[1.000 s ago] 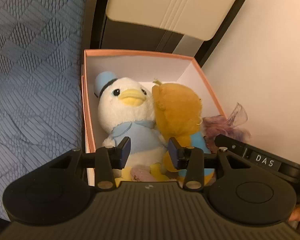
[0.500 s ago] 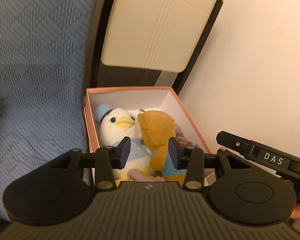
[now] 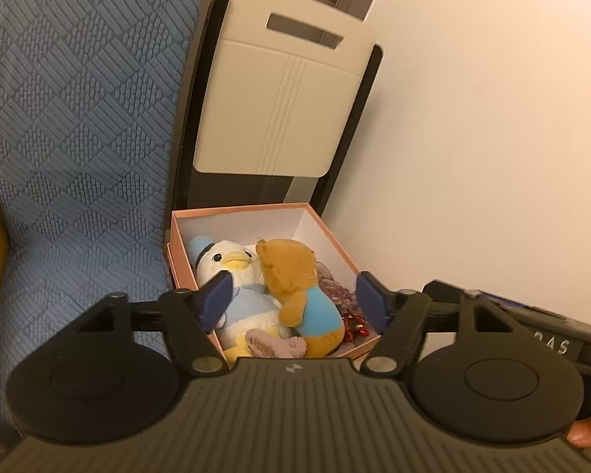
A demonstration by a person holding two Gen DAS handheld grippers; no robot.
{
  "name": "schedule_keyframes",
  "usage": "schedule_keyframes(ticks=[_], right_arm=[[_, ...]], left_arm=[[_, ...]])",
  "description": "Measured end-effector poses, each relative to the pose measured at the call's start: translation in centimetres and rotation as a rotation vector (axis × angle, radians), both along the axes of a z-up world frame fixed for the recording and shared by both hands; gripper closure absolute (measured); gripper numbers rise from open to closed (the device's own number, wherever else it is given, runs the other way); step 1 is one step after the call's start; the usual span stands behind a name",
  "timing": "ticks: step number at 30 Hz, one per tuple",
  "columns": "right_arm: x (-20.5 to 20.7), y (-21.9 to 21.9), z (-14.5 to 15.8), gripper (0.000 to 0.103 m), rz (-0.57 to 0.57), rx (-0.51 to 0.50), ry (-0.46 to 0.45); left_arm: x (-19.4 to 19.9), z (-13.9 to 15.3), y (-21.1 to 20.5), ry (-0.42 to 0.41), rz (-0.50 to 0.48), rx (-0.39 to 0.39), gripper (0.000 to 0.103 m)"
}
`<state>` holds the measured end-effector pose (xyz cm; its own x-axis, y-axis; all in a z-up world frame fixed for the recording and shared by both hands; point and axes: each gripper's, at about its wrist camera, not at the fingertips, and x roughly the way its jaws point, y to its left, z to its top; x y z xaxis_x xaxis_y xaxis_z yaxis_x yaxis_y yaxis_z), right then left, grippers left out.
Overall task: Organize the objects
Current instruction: 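Lower the bunny into the box with the left tool while the right tool releases the bow, then withdraw both open tools back from the pink box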
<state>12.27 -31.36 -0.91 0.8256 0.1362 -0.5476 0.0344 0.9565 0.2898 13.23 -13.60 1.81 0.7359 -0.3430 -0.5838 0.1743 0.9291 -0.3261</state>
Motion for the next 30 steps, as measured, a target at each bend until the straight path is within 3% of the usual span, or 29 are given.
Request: schedule_keyframes(ticks=[3,8,17,30], right_arm=[[-1.5,0.7,-0.1,0.016,-0.006,-0.011,0.008],[-3.6,1.8,-0.6,0.016,-0.024,0.002,0.025],[-6.2,4.2,-1.9,0.016,-0.029,-0.021,0.046],[-6.3,4.8,-4.0,0.016,-0.043,-0.022,0.111]], left_arm=[[-1.9,0.3,0.6,-0.023,-0.003,-0.002,0.012],[-4.2,0.0,1.8,-0.030,0.002,0.011,0.004],[-6.4,-1.4,3.4,-0.012,0.020,0.030,0.000],[-6.5,-2.8,4.2,0.033,0.046,0.040,0.000]])
